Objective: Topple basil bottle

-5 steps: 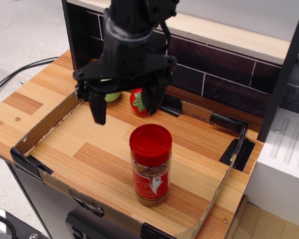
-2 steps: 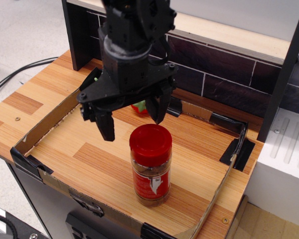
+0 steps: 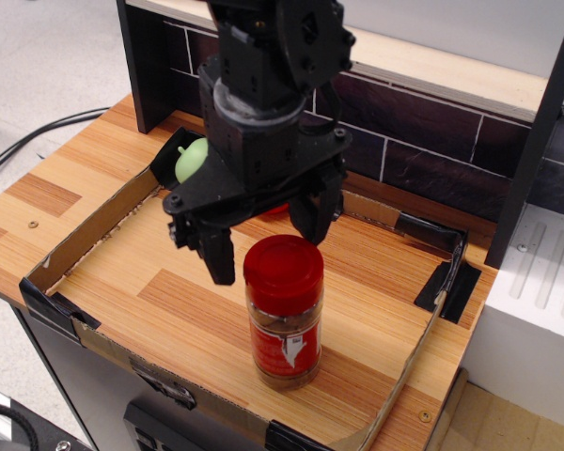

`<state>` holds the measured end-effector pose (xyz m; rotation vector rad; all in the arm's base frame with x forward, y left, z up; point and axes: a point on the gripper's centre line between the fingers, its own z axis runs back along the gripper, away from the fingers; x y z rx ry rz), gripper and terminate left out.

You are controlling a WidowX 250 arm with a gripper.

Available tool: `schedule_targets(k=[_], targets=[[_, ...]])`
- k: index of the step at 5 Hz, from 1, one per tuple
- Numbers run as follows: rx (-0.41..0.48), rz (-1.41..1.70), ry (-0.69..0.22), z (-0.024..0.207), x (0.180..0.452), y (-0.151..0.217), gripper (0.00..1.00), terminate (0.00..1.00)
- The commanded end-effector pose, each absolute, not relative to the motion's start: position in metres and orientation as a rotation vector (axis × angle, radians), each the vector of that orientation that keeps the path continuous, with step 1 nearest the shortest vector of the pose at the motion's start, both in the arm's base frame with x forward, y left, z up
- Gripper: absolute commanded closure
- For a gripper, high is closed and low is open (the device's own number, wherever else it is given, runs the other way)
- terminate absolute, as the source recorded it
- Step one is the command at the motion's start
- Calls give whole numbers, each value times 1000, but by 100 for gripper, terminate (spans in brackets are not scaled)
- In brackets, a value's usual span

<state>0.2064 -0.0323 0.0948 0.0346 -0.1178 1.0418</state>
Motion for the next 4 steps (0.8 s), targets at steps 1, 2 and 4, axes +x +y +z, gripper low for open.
schedule_targets(k=[1, 2, 4], targets=[[33, 1144, -90, 96, 215, -43, 0, 0], [0, 1176, -84, 96, 214, -45, 100, 0], [-146, 1301, 90, 105, 220, -38, 100, 0]])
